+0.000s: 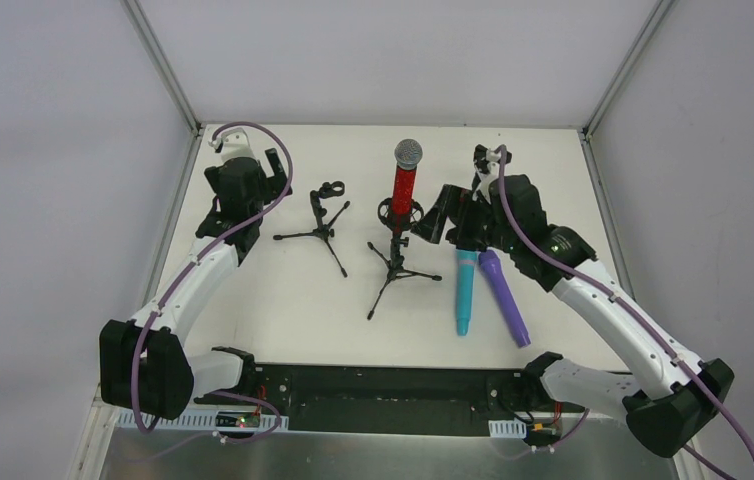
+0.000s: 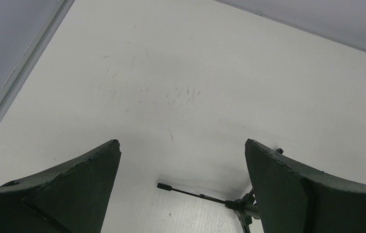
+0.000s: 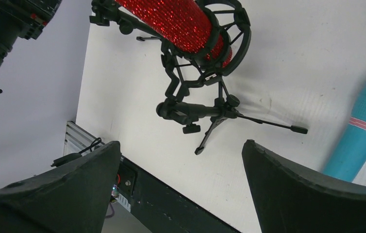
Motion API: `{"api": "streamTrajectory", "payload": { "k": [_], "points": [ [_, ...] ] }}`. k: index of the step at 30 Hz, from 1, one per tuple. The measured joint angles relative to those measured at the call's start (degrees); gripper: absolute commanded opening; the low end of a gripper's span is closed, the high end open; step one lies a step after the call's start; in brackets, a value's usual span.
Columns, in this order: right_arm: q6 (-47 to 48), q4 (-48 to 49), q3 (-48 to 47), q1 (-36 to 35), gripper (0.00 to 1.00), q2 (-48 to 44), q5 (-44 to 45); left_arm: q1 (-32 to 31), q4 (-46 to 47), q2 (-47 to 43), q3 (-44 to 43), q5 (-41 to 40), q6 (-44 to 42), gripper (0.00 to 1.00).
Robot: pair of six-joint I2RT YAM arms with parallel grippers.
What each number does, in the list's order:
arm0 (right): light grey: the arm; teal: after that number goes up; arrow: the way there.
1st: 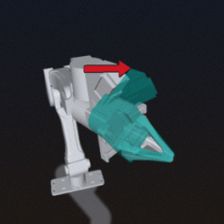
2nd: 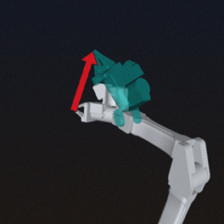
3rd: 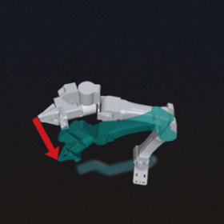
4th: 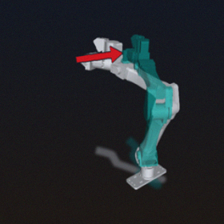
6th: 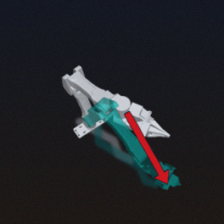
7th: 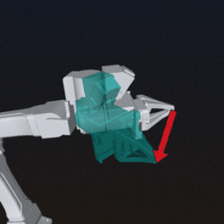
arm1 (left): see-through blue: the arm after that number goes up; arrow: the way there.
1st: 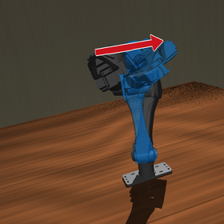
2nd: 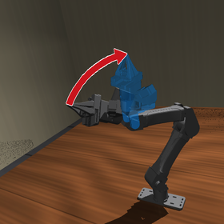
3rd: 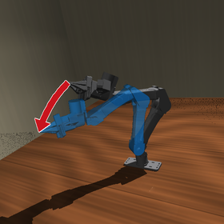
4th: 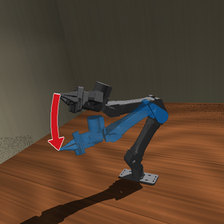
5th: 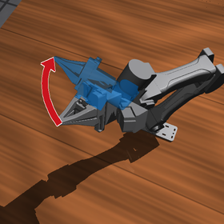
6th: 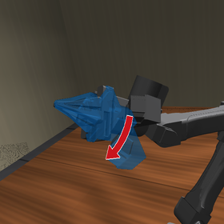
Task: Attach the microphones to the stand
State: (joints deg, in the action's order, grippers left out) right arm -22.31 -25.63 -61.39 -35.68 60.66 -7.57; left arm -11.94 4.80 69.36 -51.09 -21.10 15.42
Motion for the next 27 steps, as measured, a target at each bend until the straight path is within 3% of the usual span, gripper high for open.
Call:
{"api": "streamTrajectory", "payload": {
  "k": [16, 27],
  "points": [
    [-9.2, -6.3, -7.5, -2.5, 0.99, 11.0, 4.4, 0.0, -0.4, 0.8, -0.2, 0.0, 0.2, 1.0],
    [-8.5, -15.0, -16.9, -10.1, 0.98, 19.1, 17.7, 0.0, -0.8, 0.8, -0.2, 0.5, 0.2, 1.0]
  ]
}}
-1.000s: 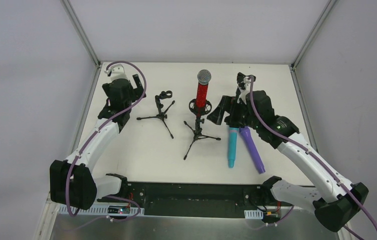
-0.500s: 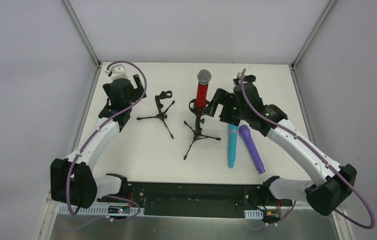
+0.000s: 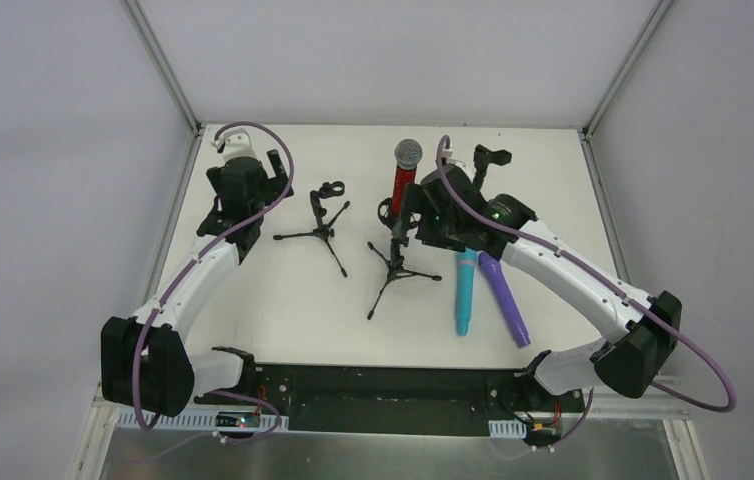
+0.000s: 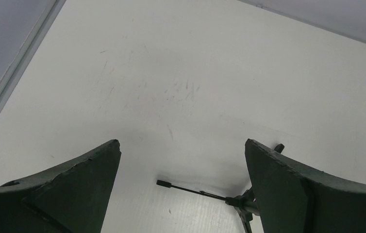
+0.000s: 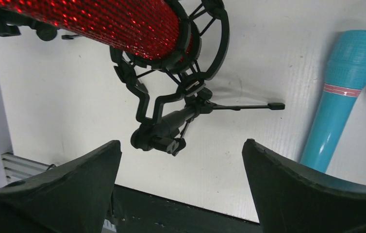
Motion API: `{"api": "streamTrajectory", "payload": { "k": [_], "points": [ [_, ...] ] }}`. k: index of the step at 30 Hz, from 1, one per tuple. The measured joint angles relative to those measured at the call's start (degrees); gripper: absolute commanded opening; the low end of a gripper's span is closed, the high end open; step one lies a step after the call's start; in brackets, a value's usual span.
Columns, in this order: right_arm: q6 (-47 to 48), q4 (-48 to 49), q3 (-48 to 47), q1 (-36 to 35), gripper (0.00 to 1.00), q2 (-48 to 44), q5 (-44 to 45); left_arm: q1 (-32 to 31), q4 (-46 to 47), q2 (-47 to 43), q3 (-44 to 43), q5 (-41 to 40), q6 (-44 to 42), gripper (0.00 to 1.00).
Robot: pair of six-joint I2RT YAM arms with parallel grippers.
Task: Attach the microphones to the stand
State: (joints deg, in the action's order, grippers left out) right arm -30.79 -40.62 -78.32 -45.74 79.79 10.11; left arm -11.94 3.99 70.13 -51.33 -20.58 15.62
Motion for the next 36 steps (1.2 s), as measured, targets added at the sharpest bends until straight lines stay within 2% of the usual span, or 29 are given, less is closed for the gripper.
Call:
{"api": "streamTrajectory", "payload": {
  "k": [11, 21, 35, 36],
  "points": [
    [-0.6, 1.6, 2.6, -2.1, 0.84, 0.3, 6.8, 0.0, 0.0, 0.0, -0.1, 0.5, 0.0, 1.0],
    [-0.9, 3.6, 2.8, -4.4, 0.83, 0.3, 9.2, 0.0, 0.0, 0.0, -0.1, 0.6, 0.0, 1.0],
    [-0.7, 4.3, 2.8, -9.2, 0.74, 2.0, 13.2, 0.0, 0.0, 0.8, -0.1, 1.1, 0.0, 1.0],
    [-0.7, 4.4, 2.8, -9.7, 0.71, 2.3, 13.7, 0.0, 0.0, 0.8, -0.2, 1.1, 0.0, 1.0]
  ]
}}
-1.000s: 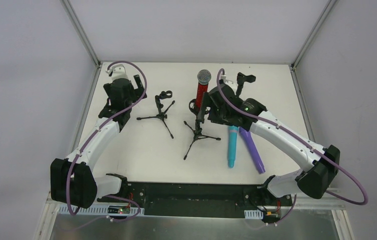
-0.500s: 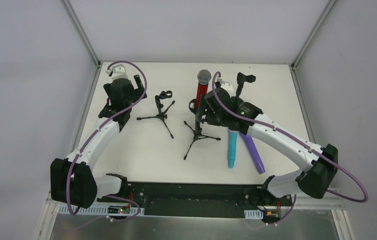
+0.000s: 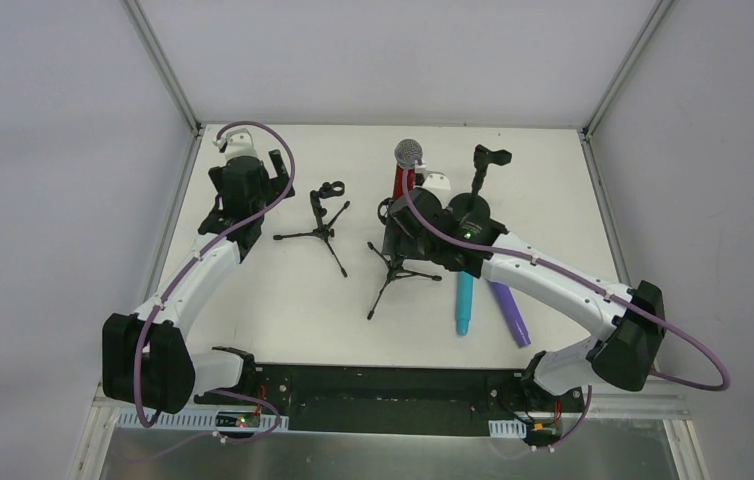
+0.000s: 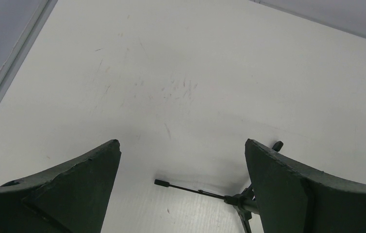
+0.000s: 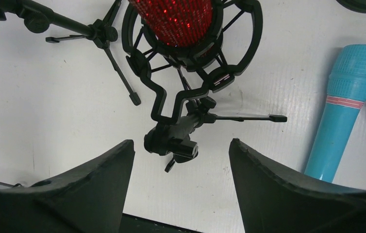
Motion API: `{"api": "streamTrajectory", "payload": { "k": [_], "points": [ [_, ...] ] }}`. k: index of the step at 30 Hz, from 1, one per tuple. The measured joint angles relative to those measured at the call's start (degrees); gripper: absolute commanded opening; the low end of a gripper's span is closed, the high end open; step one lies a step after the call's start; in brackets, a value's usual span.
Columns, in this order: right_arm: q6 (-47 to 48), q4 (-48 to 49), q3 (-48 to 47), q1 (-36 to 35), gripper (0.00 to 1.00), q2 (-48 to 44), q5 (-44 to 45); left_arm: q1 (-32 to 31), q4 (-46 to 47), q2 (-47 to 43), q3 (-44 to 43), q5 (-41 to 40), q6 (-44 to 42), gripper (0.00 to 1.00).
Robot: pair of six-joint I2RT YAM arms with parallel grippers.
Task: Attach the microphones to the stand
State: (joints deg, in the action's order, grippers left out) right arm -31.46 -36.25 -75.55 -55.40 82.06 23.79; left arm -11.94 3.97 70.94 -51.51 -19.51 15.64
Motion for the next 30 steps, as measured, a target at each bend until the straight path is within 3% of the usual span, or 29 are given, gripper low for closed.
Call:
{"api": "streamTrajectory", "payload": {
  "k": [13, 15, 25, 27, 30],
  "points": [
    [0.9, 2.0, 0.0, -2.4, 0.66, 2.1, 6.1, 0.0, 0.0, 0.2, -0.4, 1.2, 0.0, 1.0],
    [0.9, 3.5, 0.1, -2.5, 0.6, 2.1, 6.9, 0.0, 0.0, 0.2, -0.5, 1.3, 0.0, 1.0],
    [1.6, 8.8, 2.1, -2.9, 0.59, 2.9, 9.1, 0.0, 0.0, 0.3, -0.5, 1.4, 0.0, 1.0],
    [1.8, 9.0, 2.1, -3.0, 0.53, 3.6, 9.6, 0.0, 0.0, 0.3, -0.5, 1.5, 0.0, 1.0],
    [2.5, 9.0, 2.1, -3.2, 0.52, 4.8, 10.4, 0.0, 0.0, 0.3, -0.5, 1.5, 0.0, 1.0]
  ]
}}
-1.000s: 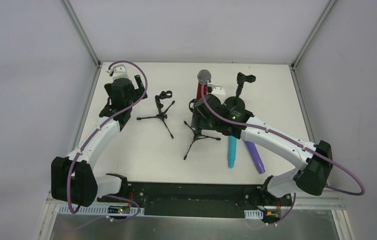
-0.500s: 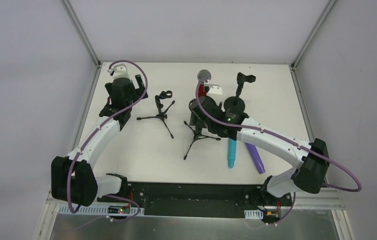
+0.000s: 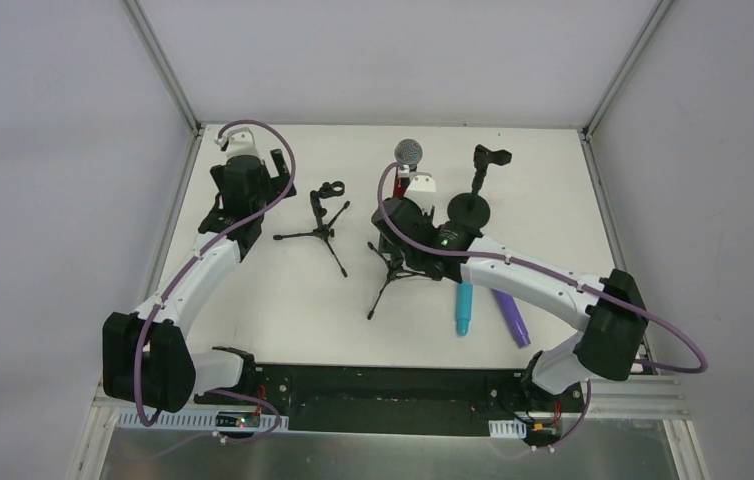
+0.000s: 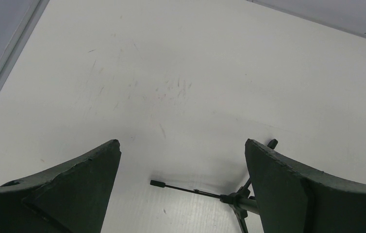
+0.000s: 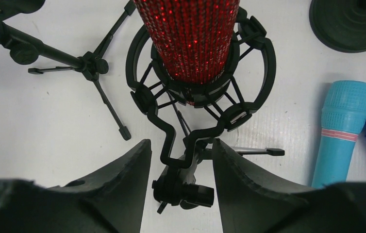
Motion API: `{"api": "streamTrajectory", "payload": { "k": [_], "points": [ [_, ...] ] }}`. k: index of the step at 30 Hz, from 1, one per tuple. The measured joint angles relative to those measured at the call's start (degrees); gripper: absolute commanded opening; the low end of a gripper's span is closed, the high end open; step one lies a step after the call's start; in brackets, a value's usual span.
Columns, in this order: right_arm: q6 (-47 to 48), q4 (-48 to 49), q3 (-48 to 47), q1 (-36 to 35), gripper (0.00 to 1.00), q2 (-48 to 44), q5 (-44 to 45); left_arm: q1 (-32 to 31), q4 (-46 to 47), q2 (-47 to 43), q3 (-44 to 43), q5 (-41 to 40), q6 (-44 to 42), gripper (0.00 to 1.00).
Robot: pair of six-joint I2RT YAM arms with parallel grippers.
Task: Attach the microphones to the stand
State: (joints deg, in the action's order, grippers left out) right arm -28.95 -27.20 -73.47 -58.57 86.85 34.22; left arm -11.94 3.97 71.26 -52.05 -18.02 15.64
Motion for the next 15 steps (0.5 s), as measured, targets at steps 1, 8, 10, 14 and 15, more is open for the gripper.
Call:
{"api": "streamTrajectory", "payload": {
  "k": [1, 8, 10, 14, 15],
  "points": [
    [0.2, 0.0, 0.0, -0.1, 0.51, 0.3, 0.3, 0.0, 0.0, 0.0, 0.0, 0.0, 0.0, 1.0],
    [2.4, 0.4, 0.0, -0.8, 0.31, 1.4, 3.4, 0.0, 0.0, 0.0, 0.0, 0.0, 0.0, 1.0],
    [2.8, 0.6, 0.0, -0.9, 0.23, 1.5, 3.9, 0.0, 0.0, 0.0, 0.0, 0.0, 0.0, 1.0],
    [3.9, 1.3, 0.0, -0.9, 0.14, 1.8, 4.8, 0.0, 0.0, 0.0, 0.0, 0.0, 0.0, 1.0],
    [4.2, 1.6, 0.0, -1.0, 0.12, 1.9, 5.0, 0.0, 0.0, 0.0, 0.0, 0.0, 0.0, 1.0]
  ]
}}
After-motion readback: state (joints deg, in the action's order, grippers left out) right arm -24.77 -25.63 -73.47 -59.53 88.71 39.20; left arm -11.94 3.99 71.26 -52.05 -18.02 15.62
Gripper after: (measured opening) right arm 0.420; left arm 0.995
